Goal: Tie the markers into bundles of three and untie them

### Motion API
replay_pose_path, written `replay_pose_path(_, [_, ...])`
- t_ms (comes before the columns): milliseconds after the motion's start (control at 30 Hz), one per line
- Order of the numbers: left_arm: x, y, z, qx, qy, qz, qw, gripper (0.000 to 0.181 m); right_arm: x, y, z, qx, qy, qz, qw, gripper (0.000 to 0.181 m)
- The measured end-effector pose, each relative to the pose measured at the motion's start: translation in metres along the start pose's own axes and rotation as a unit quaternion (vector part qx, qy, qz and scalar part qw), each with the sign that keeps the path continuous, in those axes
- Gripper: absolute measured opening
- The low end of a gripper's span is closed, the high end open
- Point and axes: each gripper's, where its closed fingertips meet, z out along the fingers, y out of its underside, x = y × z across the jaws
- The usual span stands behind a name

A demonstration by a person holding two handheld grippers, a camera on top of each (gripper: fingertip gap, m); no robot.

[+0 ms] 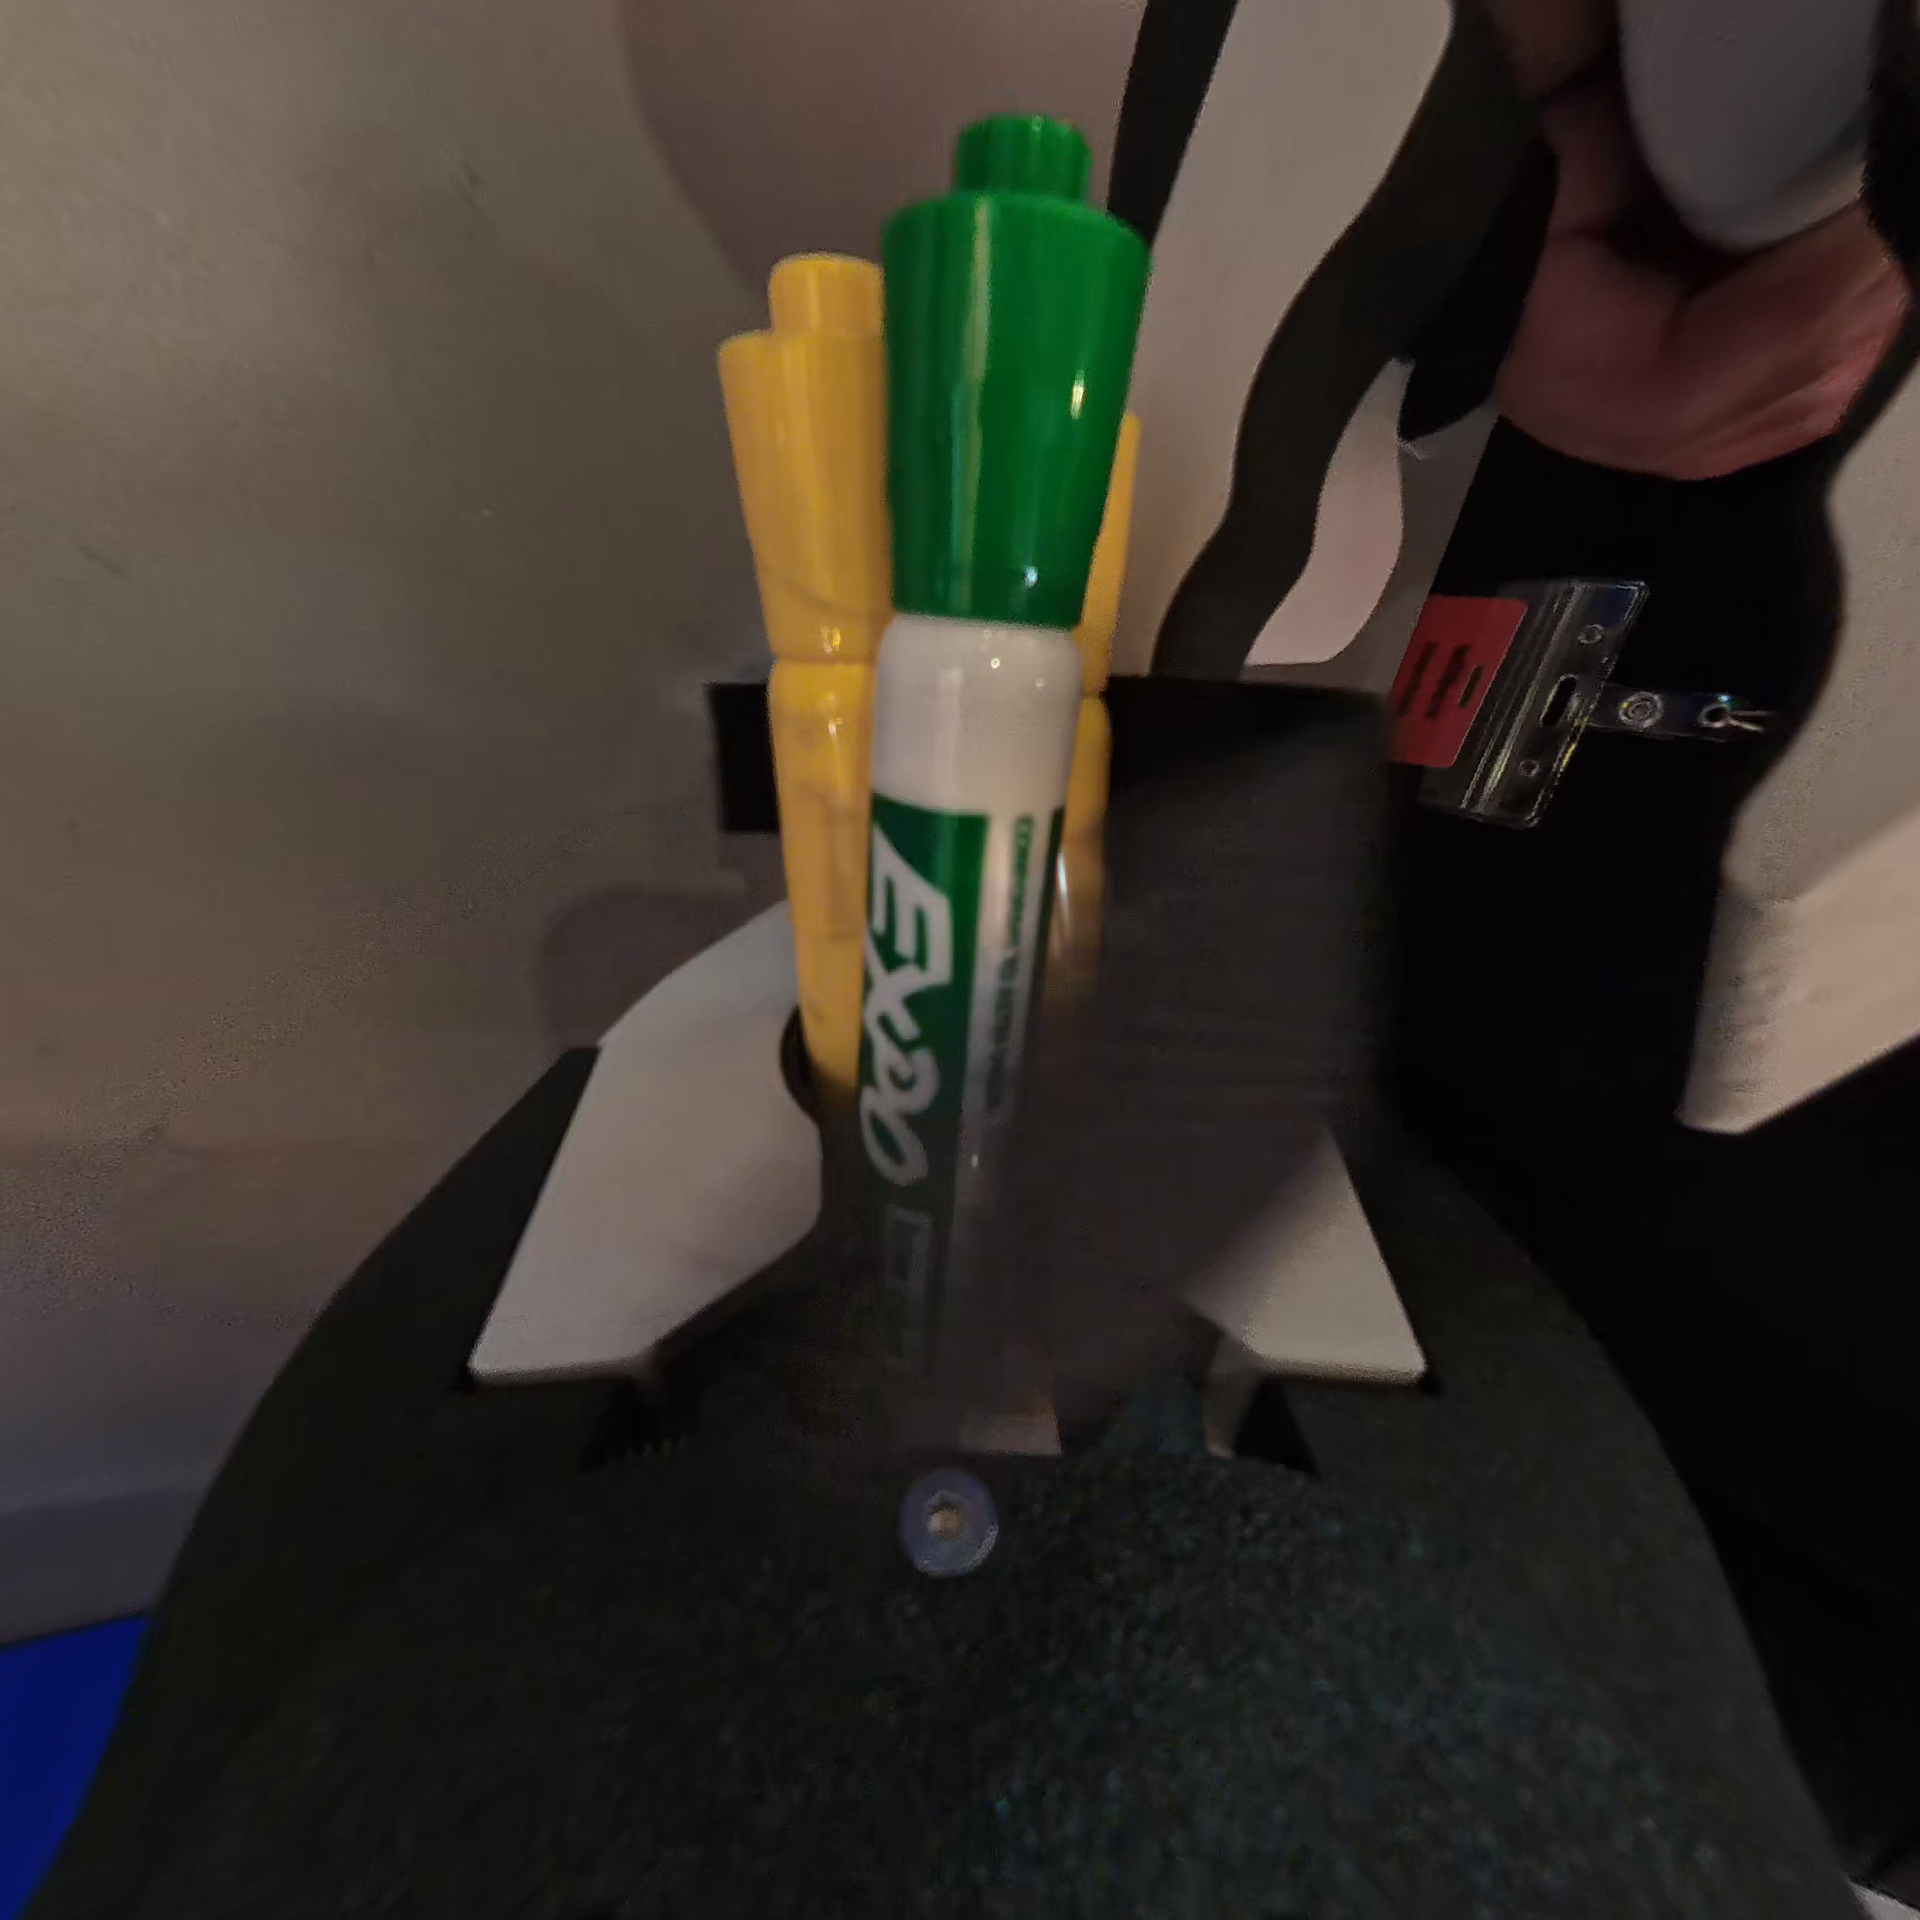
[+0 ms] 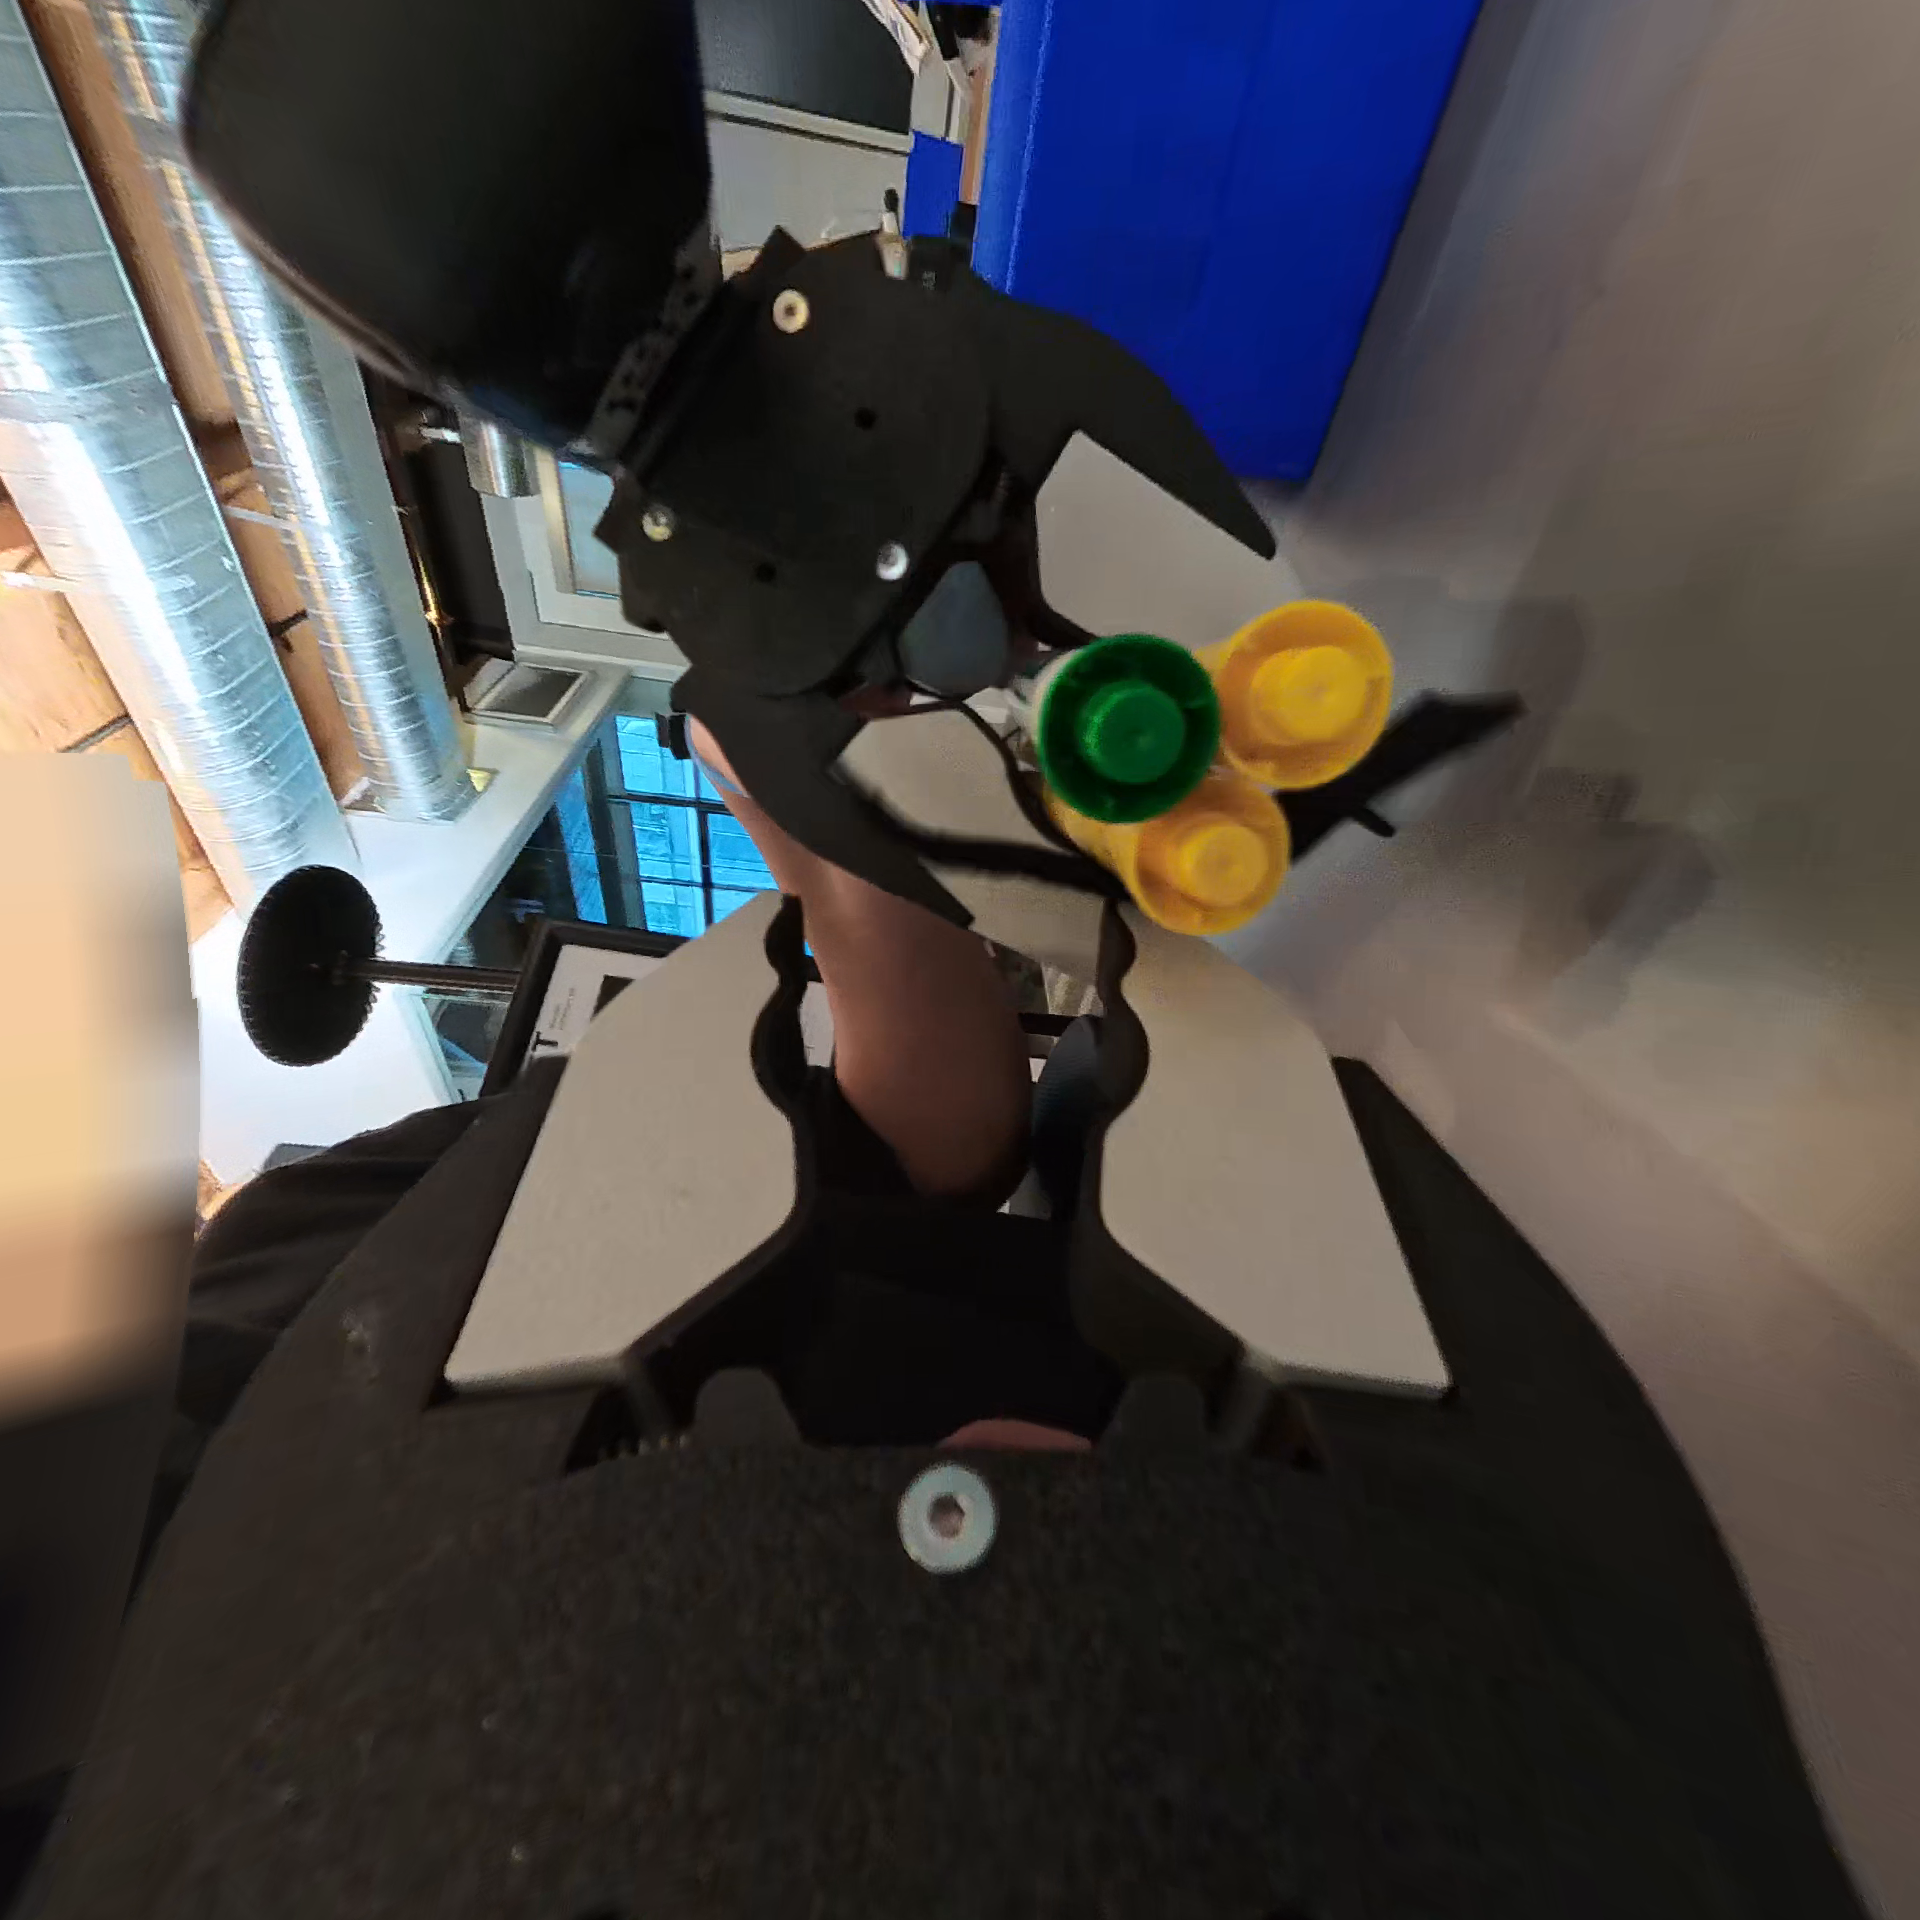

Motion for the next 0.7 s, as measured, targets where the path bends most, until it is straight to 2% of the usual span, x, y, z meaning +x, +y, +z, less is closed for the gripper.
replay_pose_path(33, [0.001, 0.0, 0.0, -0.002, 0.0, 0.002, 1.0, 0.042, 0.0, -0.001, 0.0, 0.005, -0.005, 0.007, 1.0, 0.054])
replay_pose_path(300, [0.015, 0.003, 0.003, -0.024, 0.005, 0.025, 0.999, 0.043, 0.002, -0.007, -0.005, 0.037, -0.033, 0.044, 0.998, 0.054])
replay_pose_path(467, [0.022, 0.002, 0.005, -0.042, 0.008, 0.037, 0.998, 0.046, 0.002, -0.004, -0.007, 0.041, -0.043, 0.042, 0.997, 0.052])
replay_pose_path(533, [0.024, 0.003, 0.006, -0.052, 0.011, 0.039, 0.998, 0.041, 0.004, -0.003, -0.009, 0.044, -0.048, 0.037, 0.997, 0.048])
replay_pose_path(700, [0.033, 0.01, 0.01, -0.097, 0.031, 0.034, 0.994, 0.046, 0.008, 0.0, -0.009, 0.063, -0.072, 0.016, 0.995, 0.048])
